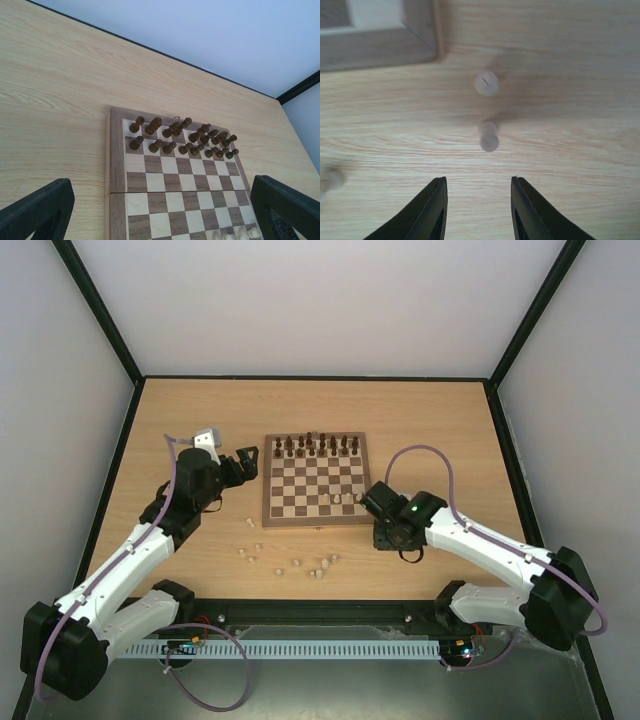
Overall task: Set up the chess pieces on the board
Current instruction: Pick up the chess piece at the center of the board.
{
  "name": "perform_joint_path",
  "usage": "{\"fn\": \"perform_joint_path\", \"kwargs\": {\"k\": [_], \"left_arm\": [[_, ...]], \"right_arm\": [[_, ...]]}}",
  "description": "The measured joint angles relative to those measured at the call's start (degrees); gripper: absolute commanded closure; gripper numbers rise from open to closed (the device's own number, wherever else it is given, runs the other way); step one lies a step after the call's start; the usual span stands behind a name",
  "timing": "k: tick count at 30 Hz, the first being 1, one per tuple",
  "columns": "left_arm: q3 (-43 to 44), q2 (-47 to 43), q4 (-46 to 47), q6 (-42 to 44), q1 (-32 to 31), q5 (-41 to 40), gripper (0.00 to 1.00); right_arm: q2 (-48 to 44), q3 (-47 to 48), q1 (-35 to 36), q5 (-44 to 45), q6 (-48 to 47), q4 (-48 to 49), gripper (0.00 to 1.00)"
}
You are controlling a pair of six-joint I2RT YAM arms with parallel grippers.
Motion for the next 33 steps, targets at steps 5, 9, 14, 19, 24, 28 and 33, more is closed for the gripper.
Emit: {"fn": "perform_joint_path", "kwargs": {"k": [5, 9, 14, 19, 24, 28, 33], "left_arm": [[0.00, -0.09, 0.00, 0.00, 0.00, 0.02, 0.00], [0.00, -0.09, 0.00, -0.02, 0.00, 0.07, 0.01], [0.00, -0.09, 0.00, -0.02, 0.00, 0.20, 0.00], [0.00, -0.09, 0.00, -0.02, 0.00, 0.20, 0.00], [0.00, -0.07, 0.00, -0.02, 0.00, 0.22, 0.00], [0.00, -0.07, 0.00, -0.02, 0.00, 0.22, 0.00], [0.00, -0.07, 0.00, -0.02, 0.00, 0.22, 0.00]], "right_arm": [[0.39, -5.27, 0.00, 0.00, 2.08, 1.73, 0.63], [1.81, -6.01, 0.00, -0.02, 2.64, 4.11, 0.63], [2.51, -6.45, -1.18, -0.98, 2.36, 8.50, 0.64], [6.71, -6.62, -2.29, -1.05, 1.79, 10.86, 0.65], [6.99, -6.60, -2.45, -0.70, 1.75, 11.04, 0.65], [7.58, -6.51, -2.56, -0.39, 1.57, 11.26, 0.68], [8.37, -6.19, -2.60, 0.33, 1.49, 11.43, 0.64]]}}
